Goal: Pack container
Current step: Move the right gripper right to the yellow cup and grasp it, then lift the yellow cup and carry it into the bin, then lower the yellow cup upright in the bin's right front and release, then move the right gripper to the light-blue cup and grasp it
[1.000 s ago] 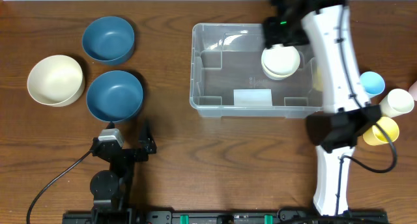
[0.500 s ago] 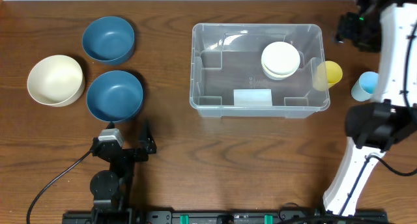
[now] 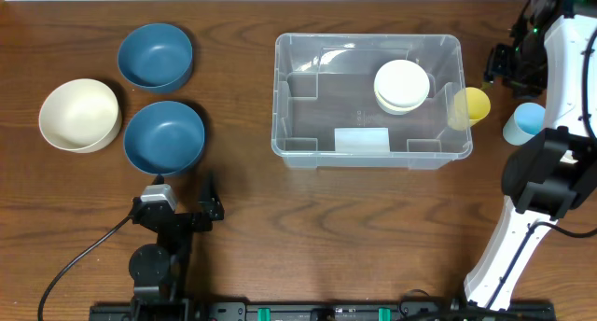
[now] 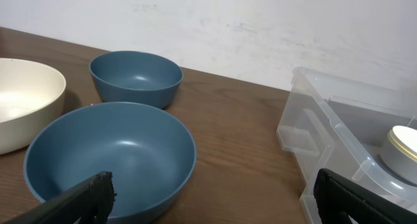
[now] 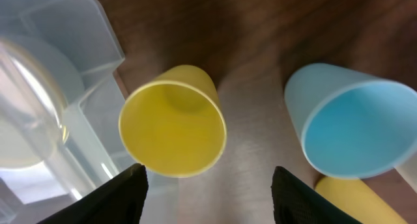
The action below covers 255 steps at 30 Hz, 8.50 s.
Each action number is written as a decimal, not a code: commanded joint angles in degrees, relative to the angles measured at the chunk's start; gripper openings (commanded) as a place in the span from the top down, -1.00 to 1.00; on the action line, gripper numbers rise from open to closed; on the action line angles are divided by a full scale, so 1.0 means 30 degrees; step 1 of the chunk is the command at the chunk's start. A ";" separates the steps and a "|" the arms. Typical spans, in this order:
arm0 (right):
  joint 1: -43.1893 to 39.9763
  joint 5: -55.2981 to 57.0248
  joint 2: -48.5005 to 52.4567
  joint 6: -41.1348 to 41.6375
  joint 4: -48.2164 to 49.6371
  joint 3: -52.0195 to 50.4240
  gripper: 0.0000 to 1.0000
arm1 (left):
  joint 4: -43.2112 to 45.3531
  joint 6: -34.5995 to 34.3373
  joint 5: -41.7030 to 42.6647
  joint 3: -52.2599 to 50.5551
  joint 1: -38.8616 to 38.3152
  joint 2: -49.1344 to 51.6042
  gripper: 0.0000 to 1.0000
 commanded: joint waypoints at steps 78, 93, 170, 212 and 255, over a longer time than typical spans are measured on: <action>0.8852 0.1450 -0.8378 0.2769 0.0933 -0.2237 0.98 | -0.0474 -0.0168 -0.0007 -0.0444 0.0036 -0.0117 -0.96; 0.9041 0.1807 -0.8364 0.3300 0.4284 -1.0469 0.97 | -0.0474 -0.0168 -0.0015 -0.0444 0.0036 -0.0117 -0.96; 0.5931 0.1100 -0.8335 0.5209 0.8269 -1.6917 0.97 | -0.0481 -0.0168 -0.0015 -0.0444 0.0036 -0.0117 -0.96; 0.5377 -0.0517 -0.8335 0.4211 0.8320 -1.4484 -0.06 | -0.0474 -0.0168 -0.0015 -0.0444 0.0036 -0.0117 -0.96; -0.2302 0.1734 -0.8182 0.2718 0.6812 -1.1956 0.10 | -0.0474 -0.0168 -0.0015 -0.0444 0.0036 -0.0117 -0.96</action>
